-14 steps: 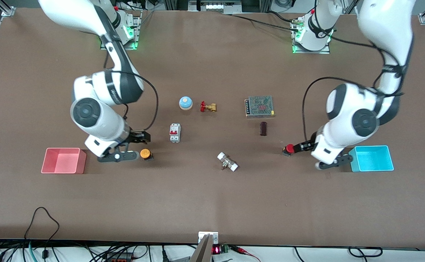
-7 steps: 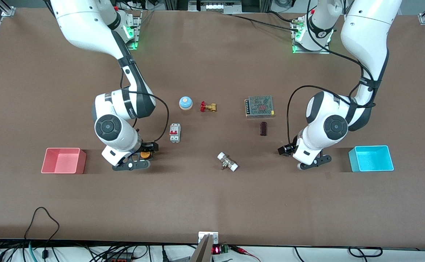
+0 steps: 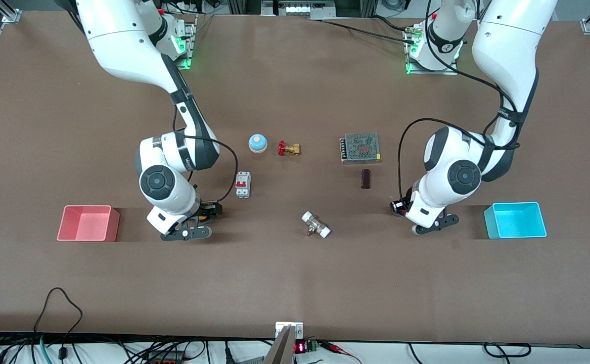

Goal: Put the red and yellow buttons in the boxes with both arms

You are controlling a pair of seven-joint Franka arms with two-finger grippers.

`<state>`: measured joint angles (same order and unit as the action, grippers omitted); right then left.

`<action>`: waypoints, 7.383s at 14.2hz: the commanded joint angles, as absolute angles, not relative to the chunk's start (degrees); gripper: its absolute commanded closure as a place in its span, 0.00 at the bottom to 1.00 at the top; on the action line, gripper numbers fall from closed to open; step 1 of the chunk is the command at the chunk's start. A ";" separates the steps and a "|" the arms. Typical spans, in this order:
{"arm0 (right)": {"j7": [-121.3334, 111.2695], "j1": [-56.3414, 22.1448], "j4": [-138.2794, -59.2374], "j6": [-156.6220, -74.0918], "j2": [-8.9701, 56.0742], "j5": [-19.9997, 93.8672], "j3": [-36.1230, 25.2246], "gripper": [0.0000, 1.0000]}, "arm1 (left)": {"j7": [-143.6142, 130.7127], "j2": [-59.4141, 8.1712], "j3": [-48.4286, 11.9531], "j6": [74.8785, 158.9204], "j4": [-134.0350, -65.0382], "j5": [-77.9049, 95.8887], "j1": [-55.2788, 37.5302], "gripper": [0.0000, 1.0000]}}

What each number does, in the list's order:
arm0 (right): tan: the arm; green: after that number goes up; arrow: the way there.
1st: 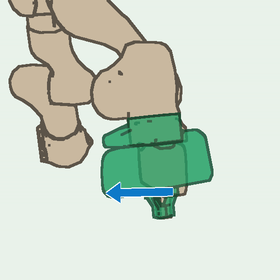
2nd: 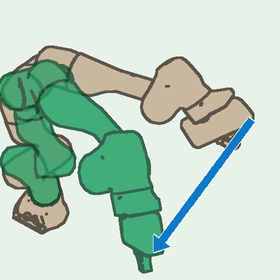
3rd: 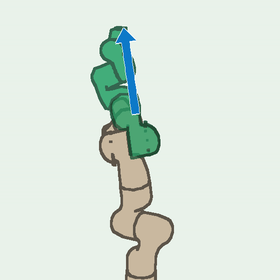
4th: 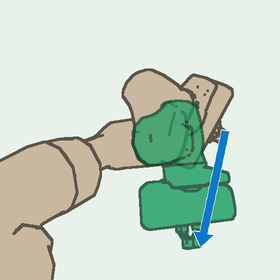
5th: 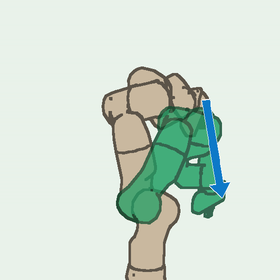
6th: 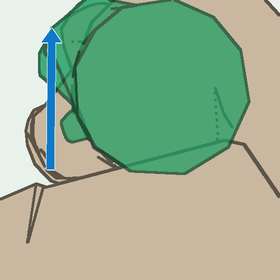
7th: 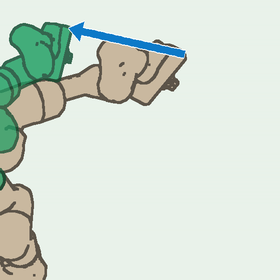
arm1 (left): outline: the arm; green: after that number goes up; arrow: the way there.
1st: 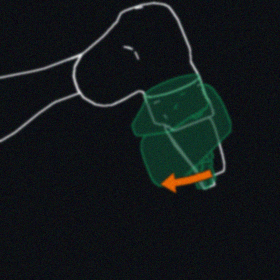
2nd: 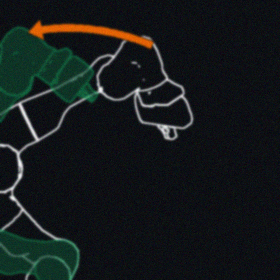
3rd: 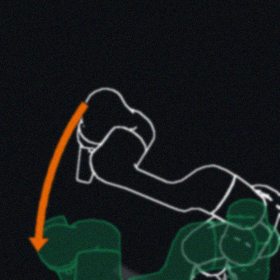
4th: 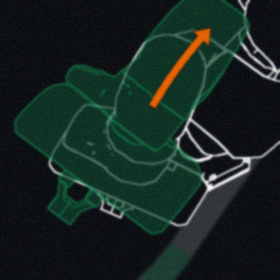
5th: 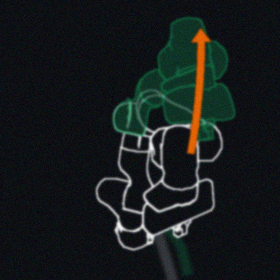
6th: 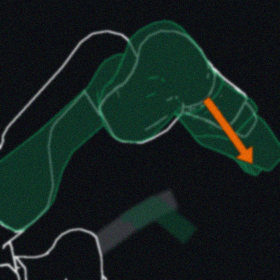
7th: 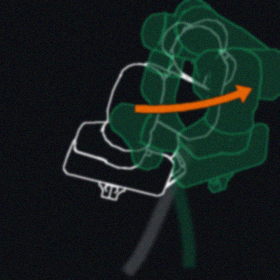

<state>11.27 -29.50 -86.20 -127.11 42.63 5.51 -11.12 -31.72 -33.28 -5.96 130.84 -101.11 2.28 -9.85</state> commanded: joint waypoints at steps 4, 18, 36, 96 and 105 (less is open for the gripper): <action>11.87 -29.45 -84.90 -127.18 43.59 8.61 -11.34 0.51 | -31.20 -31.47 -4.93 128.77 -100.73 2.37 -9.23 0.65; 10.47 -21.92 -78.26 -115.62 37.27 8.61 -14.59 0.68 | 1.64 -29.79 -3.52 119.62 -91.06 1.93 10.18 0.67; -8.44 -4.48 -73.30 -116.71 46.40 2.90 -14.94 0.68 | 14.33 -38.23 -2.90 125.95 -91.06 -0.97 17.14 0.35; -0.44 -2.46 -92.27 -87.10 -0.69 -1.41 -4.48 0.00 | 3.43 3.25 -5.71 94.85 -92.29 -0.35 7.38 0.00; -0.97 -2.55 -92.99 -84.73 -2.20 -1.41 -4.31 0.00 | 3.25 3.34 -5.71 94.22 -92.55 -0.09 7.38 0.00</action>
